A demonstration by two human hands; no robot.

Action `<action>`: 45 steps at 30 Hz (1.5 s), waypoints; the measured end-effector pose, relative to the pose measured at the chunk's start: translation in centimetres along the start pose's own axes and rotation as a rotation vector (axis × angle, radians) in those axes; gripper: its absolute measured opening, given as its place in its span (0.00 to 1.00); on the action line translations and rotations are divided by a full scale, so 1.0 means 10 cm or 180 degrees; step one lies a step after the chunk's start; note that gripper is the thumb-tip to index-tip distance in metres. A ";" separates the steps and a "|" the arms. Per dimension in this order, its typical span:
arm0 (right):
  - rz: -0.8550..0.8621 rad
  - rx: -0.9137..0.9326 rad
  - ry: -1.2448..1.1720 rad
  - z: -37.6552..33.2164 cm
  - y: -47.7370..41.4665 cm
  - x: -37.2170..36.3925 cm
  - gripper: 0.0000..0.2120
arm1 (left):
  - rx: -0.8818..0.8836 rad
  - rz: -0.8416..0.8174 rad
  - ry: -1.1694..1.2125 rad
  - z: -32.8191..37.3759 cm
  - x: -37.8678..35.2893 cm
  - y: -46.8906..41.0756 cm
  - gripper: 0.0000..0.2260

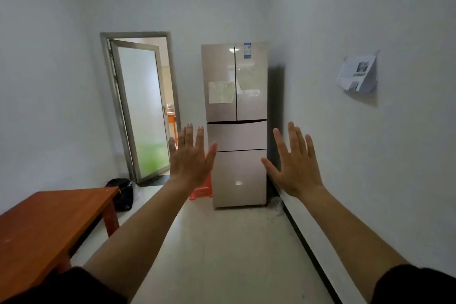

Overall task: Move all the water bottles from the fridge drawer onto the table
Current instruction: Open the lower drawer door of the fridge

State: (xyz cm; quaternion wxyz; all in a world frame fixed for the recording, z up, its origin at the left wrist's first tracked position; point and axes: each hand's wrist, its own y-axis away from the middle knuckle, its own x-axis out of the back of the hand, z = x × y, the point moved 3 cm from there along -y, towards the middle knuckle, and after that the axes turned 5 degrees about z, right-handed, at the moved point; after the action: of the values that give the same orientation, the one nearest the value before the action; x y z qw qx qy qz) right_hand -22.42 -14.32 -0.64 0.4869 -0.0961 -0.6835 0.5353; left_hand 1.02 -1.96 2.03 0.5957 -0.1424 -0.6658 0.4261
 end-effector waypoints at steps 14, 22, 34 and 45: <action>-0.0821 0.0131 -0.0122 0.40 -1.54 -3.30 0.41 | -0.0239 -0.0507 -0.0281 -0.60 -2.78 -1.58 0.32; -0.1042 0.0269 -0.0031 0.41 -2.86 -5.32 0.41 | 0.0053 -0.0847 -0.0144 -1.37 -4.62 -3.10 0.34; -0.1126 -0.0079 -0.0165 1.23 -4.16 -8.01 0.41 | 0.0257 -0.1015 0.0192 -1.53 -7.24 -5.05 0.36; -0.1497 0.0138 -0.0434 1.55 -5.60 -10.31 0.39 | 0.0697 -0.1054 0.0490 -1.92 -9.16 -6.58 0.35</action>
State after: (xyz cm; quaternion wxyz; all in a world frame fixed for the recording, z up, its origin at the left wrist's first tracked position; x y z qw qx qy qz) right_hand 39.81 -114.30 -11.73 0.5528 0.1125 -0.7067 0.4270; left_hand 62.40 -97.37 -12.41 0.7185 0.0024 -0.5824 0.3801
